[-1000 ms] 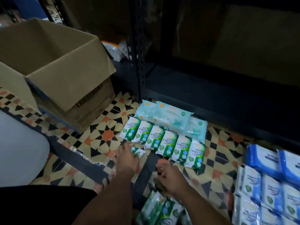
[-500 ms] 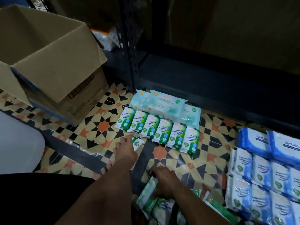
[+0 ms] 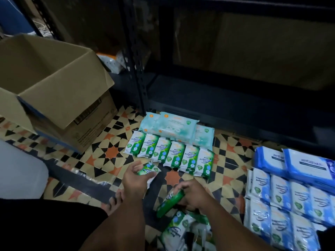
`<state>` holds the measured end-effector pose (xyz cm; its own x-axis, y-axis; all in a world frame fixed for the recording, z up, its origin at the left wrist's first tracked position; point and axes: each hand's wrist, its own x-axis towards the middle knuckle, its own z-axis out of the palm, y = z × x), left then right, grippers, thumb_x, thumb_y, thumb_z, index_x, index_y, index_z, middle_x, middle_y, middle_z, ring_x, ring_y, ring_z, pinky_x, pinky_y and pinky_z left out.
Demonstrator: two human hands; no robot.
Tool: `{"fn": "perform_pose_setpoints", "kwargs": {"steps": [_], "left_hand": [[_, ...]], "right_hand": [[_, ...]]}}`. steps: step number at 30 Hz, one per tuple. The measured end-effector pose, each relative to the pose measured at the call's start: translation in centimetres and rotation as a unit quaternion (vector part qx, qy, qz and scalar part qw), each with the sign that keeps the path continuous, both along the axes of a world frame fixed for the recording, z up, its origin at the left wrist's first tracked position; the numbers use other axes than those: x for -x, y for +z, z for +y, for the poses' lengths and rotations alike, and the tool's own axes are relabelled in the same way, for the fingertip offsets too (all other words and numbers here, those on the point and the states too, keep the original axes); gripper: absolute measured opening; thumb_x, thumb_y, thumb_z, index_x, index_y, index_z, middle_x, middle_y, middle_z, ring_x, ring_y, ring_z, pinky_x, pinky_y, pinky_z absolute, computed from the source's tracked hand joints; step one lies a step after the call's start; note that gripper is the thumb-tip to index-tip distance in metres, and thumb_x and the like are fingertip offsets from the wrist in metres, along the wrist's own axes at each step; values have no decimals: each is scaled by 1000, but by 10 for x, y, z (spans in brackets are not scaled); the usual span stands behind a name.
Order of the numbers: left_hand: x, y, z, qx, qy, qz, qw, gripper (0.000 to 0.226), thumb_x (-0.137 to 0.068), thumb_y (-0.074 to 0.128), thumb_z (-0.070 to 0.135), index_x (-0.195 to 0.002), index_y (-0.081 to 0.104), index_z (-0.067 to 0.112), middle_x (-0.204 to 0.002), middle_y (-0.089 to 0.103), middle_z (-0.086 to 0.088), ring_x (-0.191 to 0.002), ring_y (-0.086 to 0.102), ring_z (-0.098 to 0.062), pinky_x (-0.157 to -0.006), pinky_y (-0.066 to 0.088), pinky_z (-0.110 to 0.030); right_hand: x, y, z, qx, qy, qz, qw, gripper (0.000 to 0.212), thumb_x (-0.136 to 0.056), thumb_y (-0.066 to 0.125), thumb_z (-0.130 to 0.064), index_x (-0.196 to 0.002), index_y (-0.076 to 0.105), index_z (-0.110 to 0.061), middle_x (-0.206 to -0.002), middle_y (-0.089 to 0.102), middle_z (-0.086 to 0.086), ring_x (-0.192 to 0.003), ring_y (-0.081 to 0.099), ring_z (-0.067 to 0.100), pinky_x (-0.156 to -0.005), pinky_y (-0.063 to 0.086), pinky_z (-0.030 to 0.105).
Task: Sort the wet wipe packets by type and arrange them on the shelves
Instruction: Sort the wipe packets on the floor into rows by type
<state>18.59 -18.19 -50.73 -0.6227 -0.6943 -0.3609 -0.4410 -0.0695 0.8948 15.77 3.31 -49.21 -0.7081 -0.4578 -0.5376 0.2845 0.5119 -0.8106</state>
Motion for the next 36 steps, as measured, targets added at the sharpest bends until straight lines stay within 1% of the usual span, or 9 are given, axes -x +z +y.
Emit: {"fn": "perform_pose_setpoints", "kwargs": {"steps": [4,7,10,15,18,21,27,30,36], "left_hand": [[-12,-1,21,-58,39,-18,997,80,-56,98,8,-128,63,14,-114,64,-1,-112,58,-24,-98,50,-40],[-20,8,35,-124,87,-6,988,77,-49,99,4,-113,66,33,-138,56,-11,-118,59,-34,-95,54,-50],[-24,23,44,-128,121,11,984,77,-55,97,3,-121,62,24,-134,58,-17,-117,59,-35,-98,52,-46],[-24,55,39,-129,161,64,976,71,-65,90,-2,-123,57,24,-120,66,-17,-105,66,-33,-96,55,-45],[-25,68,25,-79,144,86,983,71,-62,93,1,-108,54,40,-107,69,-14,-95,70,-32,-86,59,-47],[-24,75,10,-34,149,82,985,65,-65,92,1,-107,50,24,-110,64,-12,-96,67,-29,-86,58,-48],[-9,64,-47,37,132,46,989,39,-81,82,7,-109,56,12,-102,67,-8,-88,64,-22,-60,44,-25],[8,37,-82,67,96,14,993,30,-84,81,15,-106,60,13,-107,71,-11,-85,66,-23,-73,54,-34],[22,-20,-112,69,14,-31,997,42,-88,78,17,-123,65,-2,-116,69,-20,-111,66,-30,-93,52,-38]], "right_hand": [[-5,22,7,17,-93,-61,994,38,-78,60,30,-77,75,-6,-91,62,-6,-89,71,41,-78,61,50],[-11,29,14,23,-151,-91,984,41,-81,56,29,-79,75,-7,-106,57,1,-102,67,40,-76,63,47],[-17,35,19,32,-180,-109,977,39,-75,58,27,-81,76,-7,-121,61,14,-104,65,39,-77,62,48],[-21,63,13,12,-117,-63,991,21,-69,87,-1,-87,76,-2,-105,71,8,-102,68,29,-85,60,49],[-19,73,4,-10,-83,-13,996,16,-76,84,3,-84,75,-8,-123,63,7,-113,63,28,-85,59,40],[-16,78,-2,-20,-58,25,998,26,-81,77,8,-86,65,-15,-149,47,8,-108,66,24,-71,54,34],[2,59,-33,-16,11,106,994,39,-82,78,-1,-96,50,-24,-136,51,-3,-124,49,17,-78,45,28],[16,44,-63,2,47,103,994,44,-86,72,5,-110,54,-28,-135,49,-7,-126,46,9,-74,46,10],[42,7,-115,-43,95,142,984,51,-93,67,-3,-120,52,-44,-146,49,-6,-128,48,10,-96,44,29]]}}
